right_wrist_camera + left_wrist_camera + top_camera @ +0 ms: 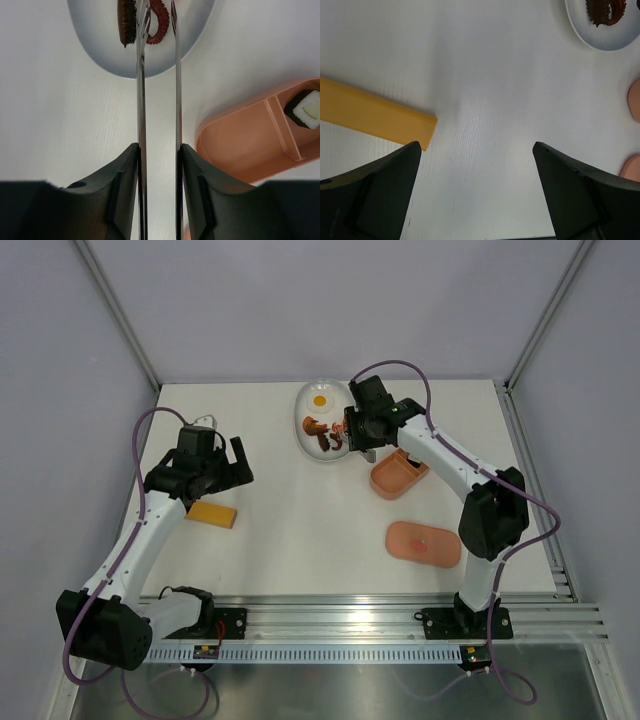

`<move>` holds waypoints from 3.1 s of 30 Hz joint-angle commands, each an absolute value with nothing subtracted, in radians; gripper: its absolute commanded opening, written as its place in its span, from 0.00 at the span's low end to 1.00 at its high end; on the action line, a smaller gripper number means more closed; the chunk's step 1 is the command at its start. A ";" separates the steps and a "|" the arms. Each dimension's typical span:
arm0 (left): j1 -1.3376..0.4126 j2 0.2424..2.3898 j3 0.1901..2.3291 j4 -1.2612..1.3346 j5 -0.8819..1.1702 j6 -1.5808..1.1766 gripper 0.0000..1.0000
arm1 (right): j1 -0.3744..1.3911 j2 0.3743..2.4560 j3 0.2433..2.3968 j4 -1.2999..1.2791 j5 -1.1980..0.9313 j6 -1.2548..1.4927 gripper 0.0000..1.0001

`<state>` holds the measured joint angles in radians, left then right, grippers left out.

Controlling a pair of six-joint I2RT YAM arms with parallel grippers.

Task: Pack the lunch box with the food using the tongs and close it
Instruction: Pick up the fake food from the plate, then place the fake food in the packing box.

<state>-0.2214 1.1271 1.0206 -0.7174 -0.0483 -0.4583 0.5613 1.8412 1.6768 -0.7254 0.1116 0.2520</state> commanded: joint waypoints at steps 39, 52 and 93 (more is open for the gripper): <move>-0.224 1.080 1.006 -0.709 -0.060 -0.460 0.99 | 0.571 2.017 1.838 -0.775 0.087 0.189 0.38; -0.224 1.089 1.005 -0.703 -0.057 -0.459 0.99 | 0.571 1.941 1.835 -0.788 0.143 0.186 0.27; -0.225 1.157 1.009 -0.647 -0.020 -0.449 0.99 | 0.505 1.270 1.272 -0.945 0.314 0.339 0.28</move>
